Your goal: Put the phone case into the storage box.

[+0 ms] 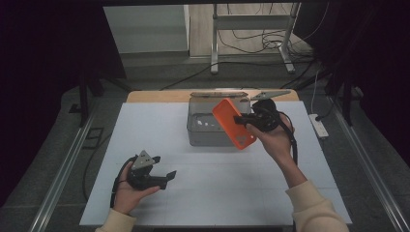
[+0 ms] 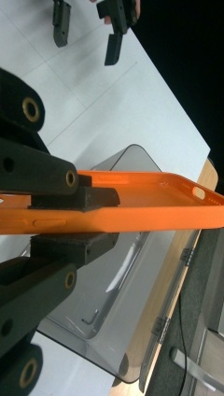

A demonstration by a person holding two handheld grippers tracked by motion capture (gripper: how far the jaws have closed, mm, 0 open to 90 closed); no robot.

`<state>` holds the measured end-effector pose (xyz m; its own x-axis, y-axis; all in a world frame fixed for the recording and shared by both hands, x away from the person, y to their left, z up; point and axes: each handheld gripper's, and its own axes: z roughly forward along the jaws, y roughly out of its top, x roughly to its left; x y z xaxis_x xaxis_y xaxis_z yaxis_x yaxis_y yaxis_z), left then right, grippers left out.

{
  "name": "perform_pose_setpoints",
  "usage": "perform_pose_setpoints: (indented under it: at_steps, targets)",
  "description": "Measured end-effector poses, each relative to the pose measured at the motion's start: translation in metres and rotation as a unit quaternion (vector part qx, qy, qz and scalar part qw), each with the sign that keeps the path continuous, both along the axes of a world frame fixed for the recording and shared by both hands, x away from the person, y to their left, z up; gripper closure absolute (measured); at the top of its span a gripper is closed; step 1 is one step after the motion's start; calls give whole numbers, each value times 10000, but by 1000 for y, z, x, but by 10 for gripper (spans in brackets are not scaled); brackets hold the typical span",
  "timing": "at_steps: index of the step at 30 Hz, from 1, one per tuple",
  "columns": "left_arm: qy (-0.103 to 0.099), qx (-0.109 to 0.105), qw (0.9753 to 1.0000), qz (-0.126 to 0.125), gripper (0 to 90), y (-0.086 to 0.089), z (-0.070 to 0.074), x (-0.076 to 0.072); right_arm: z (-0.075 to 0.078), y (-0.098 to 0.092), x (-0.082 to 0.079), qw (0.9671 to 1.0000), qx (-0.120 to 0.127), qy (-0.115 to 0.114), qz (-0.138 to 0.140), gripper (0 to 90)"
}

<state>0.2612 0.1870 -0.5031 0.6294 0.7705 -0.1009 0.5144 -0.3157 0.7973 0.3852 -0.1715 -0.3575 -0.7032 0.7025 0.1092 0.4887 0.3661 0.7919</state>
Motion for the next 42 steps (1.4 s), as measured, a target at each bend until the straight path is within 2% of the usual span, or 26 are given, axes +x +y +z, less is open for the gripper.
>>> perform_pose_setpoints:
  at_steps: [12,42]
  targets:
    - [1,3,10000,14,172,1,0,1,4,0,5,9997,-87,-93,-191,798]
    - [32,-36,10000,80,158,2,-1,2,7,0,38,9968,-276,33,-747,797]
